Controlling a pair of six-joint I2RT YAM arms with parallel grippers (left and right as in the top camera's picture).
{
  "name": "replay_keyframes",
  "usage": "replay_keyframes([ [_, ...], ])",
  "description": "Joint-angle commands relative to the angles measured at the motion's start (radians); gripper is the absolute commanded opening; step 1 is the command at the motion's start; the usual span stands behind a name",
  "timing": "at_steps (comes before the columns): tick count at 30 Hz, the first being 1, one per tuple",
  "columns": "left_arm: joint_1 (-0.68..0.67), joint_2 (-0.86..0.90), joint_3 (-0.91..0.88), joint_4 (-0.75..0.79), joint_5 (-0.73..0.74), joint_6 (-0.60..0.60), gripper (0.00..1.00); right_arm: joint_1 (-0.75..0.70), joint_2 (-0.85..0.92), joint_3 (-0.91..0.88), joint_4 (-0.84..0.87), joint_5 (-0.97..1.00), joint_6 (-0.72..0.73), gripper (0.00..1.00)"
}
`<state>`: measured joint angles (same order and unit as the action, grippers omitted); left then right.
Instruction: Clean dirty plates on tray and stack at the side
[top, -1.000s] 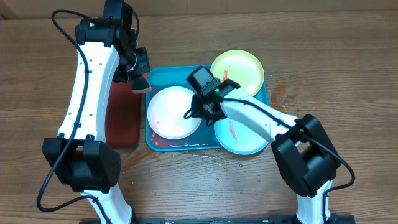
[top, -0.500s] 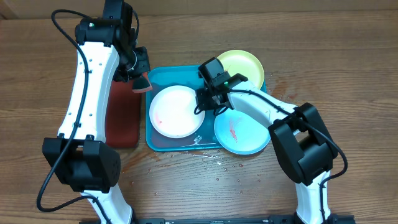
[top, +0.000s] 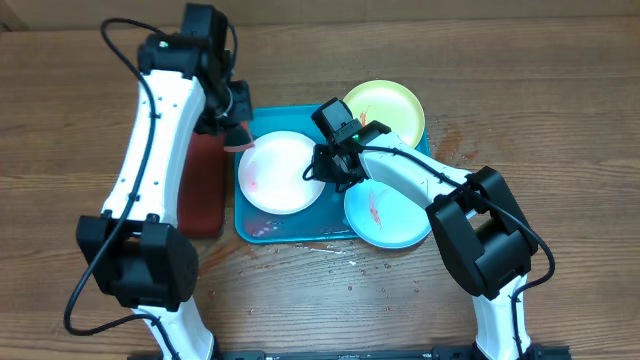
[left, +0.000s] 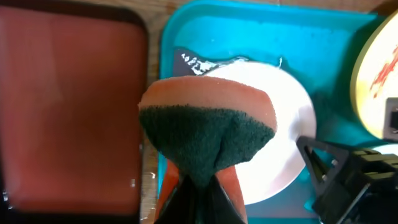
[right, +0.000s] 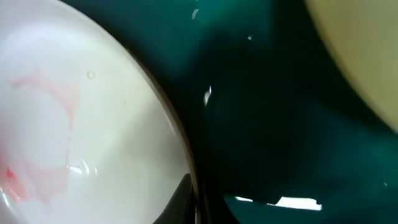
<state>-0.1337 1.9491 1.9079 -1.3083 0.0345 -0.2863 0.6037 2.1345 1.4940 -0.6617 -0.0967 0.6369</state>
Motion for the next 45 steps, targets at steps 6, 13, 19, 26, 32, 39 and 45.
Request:
replay_keyframes([
  [6, -0.063, 0.009, -0.270, 0.257, 0.011, -0.006, 0.04, -0.010, 0.020, -0.014, -0.037, 0.081, 0.081, 0.04],
  [13, -0.072, 0.009, -0.446, 0.414, -0.019, -0.006, 0.04, -0.010, 0.020, -0.014, -0.037, 0.081, 0.074, 0.04],
  [19, -0.071, 0.009, -0.549, 0.506, -0.051, -0.001, 0.04, -0.010, 0.020, -0.014, -0.037, 0.081, 0.074, 0.04],
  [26, -0.071, 0.009, -0.612, 0.620, -0.053, 0.090, 0.04, -0.010, 0.020, -0.014, -0.037, 0.081, 0.071, 0.03],
  [32, -0.070, 0.009, -0.612, 0.752, -0.067, 0.169, 0.04, -0.010, 0.020, -0.014, -0.037, 0.081, 0.071, 0.04],
  [39, -0.070, 0.009, -0.612, 0.854, -0.131, 0.179, 0.04, -0.010, 0.020, -0.014, -0.036, 0.081, 0.070, 0.04],
  [45, -0.070, 0.009, -0.612, 0.786, -0.026, 0.178, 0.04, -0.010, 0.020, -0.014, -0.036, 0.081, 0.070, 0.04],
])
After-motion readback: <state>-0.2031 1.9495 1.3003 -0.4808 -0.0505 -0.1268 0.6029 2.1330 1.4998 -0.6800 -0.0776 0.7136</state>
